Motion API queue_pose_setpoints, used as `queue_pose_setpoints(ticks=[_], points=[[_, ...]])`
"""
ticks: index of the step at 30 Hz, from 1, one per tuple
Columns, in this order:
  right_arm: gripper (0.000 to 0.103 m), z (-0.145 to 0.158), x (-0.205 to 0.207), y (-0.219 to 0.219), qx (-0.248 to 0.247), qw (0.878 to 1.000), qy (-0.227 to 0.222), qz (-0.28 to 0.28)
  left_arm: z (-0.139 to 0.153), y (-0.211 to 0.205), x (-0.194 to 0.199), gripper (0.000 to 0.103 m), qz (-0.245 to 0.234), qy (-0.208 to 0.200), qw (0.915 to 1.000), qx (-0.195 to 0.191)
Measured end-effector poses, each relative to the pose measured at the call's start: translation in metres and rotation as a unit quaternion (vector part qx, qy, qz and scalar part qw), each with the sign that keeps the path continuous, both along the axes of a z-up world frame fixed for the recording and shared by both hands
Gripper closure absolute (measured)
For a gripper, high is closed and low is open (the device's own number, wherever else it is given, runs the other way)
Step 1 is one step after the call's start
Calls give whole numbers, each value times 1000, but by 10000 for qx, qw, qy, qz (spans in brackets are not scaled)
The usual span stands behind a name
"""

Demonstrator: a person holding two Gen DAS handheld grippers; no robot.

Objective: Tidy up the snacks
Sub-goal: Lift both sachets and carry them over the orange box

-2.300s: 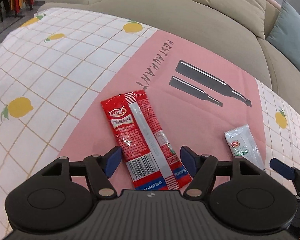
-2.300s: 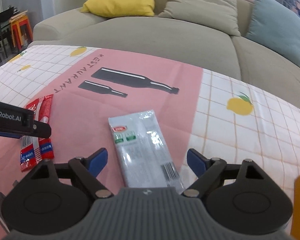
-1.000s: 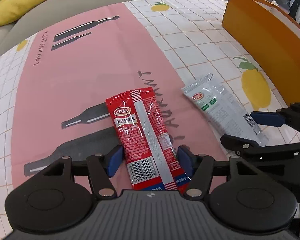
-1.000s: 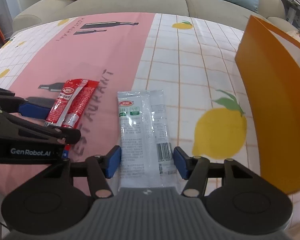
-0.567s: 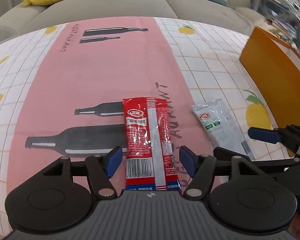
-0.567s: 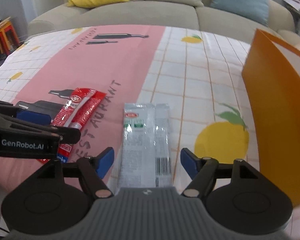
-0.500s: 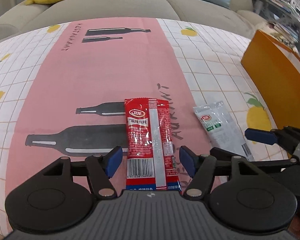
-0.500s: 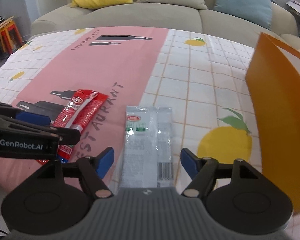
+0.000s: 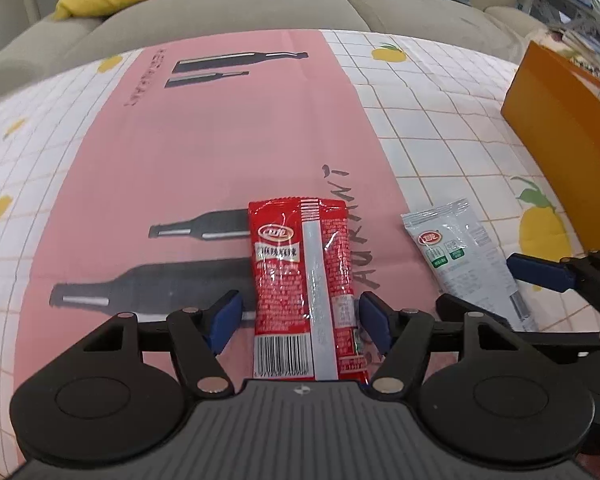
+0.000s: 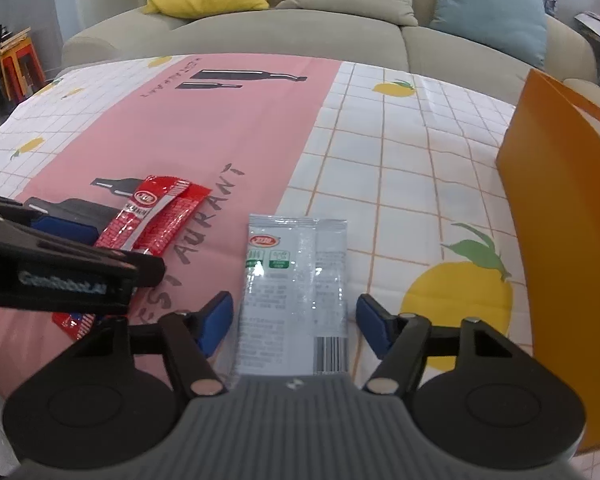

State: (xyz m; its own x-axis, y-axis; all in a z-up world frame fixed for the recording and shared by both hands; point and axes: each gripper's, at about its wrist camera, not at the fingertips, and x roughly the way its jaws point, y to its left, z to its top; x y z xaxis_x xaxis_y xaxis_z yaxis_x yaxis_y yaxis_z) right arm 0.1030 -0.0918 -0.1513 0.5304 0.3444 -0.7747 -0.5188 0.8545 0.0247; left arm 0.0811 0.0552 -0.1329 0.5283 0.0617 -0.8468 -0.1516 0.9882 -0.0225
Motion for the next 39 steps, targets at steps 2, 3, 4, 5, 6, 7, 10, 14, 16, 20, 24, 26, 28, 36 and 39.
queue_pose_setpoints(ticks=[2,3,4,5,6,7,10,14,16,20,24,26,28,36,39], points=[[38,0,-1,-2,22,10000,-40,-15,-1,-3,0,26,-62,-59,9999,68],[38,0,-2,-2,25,10000,-56,-23,-1,-3,1,27,-67,-78,9999,64],[38,0,-3,-2,29,10000,-63,-43,-2,-3,1,29,-76,-94,9999,46],[39,0,-3,-2,37,9999,-63,-71,-2,-3,1,30,-75,-99,9999,40],[43,0,-4,-1,34,9999,-80,-94,-1,-3,2,33,-72,-106,9999,44],[47,0,-4,-2,45,9999,-97,-108,-1,-3,2,40,-75,-121,9999,43],[52,1,-6,-2,48,9998,-120,-154,0,-4,4,47,-78,-114,9999,31],[54,2,-6,-1,47,9998,-89,-199,1,-5,3,52,-85,-119,9999,21],[55,3,-5,0,22,9998,-57,-208,1,-6,3,54,-129,-79,9999,49],[56,5,-5,7,-197,9997,-28,-144,4,-9,6,58,-201,120,9997,96],[56,8,-5,11,-260,9995,141,-128,6,-3,4,61,-136,271,9994,-163],[57,9,-3,8,-191,9993,262,-163,7,2,1,62,-67,306,9990,-332],[57,11,-1,6,-110,9991,366,-201,9,7,-2,63,13,331,9984,-467],[58,20,6,-8,358,9945,830,-522,24,18,-13,63,255,229,9950,-937],[58,29,2,-9,301,9961,682,-477,36,16,-17,63,265,110,9956,-888]])
